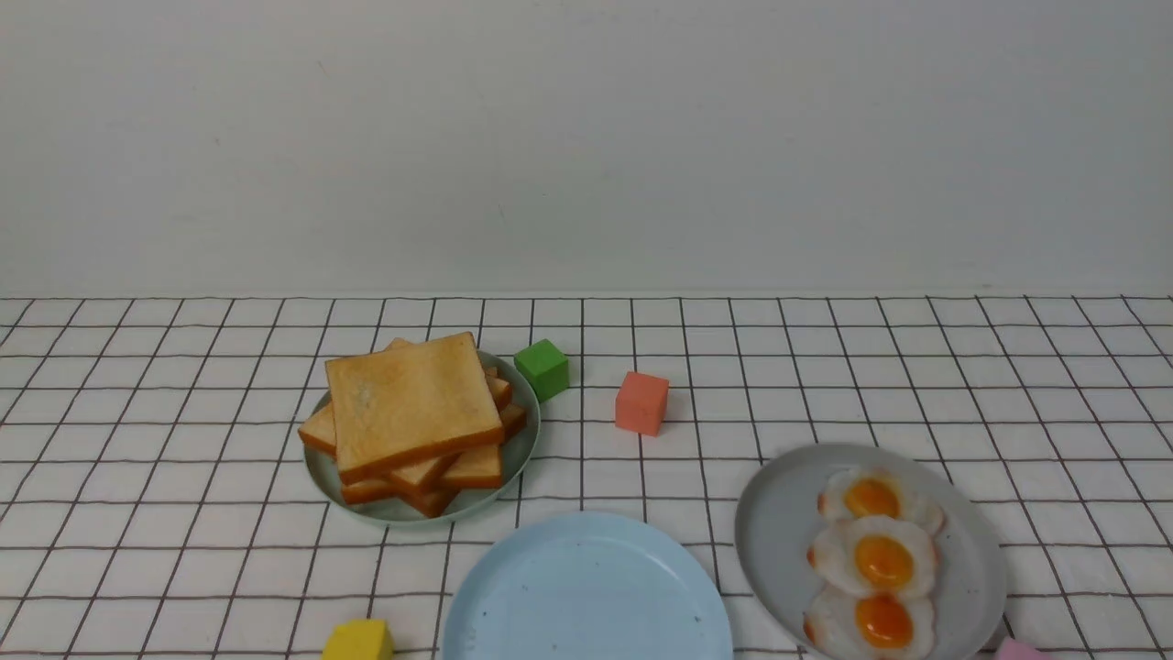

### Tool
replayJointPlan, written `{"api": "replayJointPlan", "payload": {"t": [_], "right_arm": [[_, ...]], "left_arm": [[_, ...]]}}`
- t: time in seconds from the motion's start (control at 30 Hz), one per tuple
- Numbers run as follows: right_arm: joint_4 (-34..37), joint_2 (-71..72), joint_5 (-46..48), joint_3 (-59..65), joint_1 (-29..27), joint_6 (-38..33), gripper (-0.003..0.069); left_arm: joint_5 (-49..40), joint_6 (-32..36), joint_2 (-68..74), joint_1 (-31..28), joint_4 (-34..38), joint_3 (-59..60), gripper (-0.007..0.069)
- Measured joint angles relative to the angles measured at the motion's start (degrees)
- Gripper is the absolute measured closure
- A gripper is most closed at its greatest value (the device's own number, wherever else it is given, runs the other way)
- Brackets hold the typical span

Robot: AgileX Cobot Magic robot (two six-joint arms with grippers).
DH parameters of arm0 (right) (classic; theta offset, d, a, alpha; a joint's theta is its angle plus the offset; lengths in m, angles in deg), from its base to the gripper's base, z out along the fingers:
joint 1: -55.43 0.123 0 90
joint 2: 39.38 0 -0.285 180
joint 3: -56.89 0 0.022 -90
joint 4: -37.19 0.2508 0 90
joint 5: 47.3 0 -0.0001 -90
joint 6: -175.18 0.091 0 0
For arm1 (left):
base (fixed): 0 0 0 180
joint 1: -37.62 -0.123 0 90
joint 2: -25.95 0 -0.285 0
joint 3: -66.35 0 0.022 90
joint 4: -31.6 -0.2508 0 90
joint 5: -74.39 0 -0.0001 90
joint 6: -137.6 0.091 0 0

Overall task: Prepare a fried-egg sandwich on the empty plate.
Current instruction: Use the left arm to grab a slice of bread

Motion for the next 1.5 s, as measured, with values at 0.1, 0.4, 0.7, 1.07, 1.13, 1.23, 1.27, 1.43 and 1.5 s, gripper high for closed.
{"api": "replayJointPlan", "payload": {"t": [0.1,0.4,0.7,1.07,1.13,1.23,1.27,1.43,1.5], "right_arm": [[0.0,0.0,0.0,0.0,0.0,0.0,0.0418],[0.0,0.0,0.0,0.0,0.0,0.1,0.0418],[0.0,0.0,0.0,0.0,0.0,0.1,0.0418],[0.0,0.0,0.0,0.0,0.0,0.1,0.0418],[0.0,0.0,0.0,0.0,0.0,0.1,0.0418],[0.0,0.0,-0.1,0.0,0.0,0.1,0.0418],[0.0,0.0,-0.1,0.0,0.0,0.1,0.0418],[0.2,0.0,-2.1,0.3,0.0,0.1,0.0418],[1.0,0.0,-3.9,0.6,0.0,0.1,0.0418]], "left_arm": [[0.0,0.0,0.0,0.0,0.0,0.0,0.0386],[0.0,0.0,0.0,0.0,0.0,0.0,0.0386],[0.0,0.0,0.0,0.0,0.0,0.0,0.0386],[0.1,0.0,0.0,0.0,0.0,0.0,0.0386],[0.1,0.0,0.0,0.0,0.0,0.0,0.0386],[0.6,0.0,0.0,0.0,0.0,0.0,0.0386],[0.7,0.0,0.0,0.0,0.0,0.0,0.0386],[4.9,0.0,0.0,0.0,-0.1,0.0,0.0386],[7.5,0.0,0.0,0.0,-0.1,0.0,0.0386]]}}
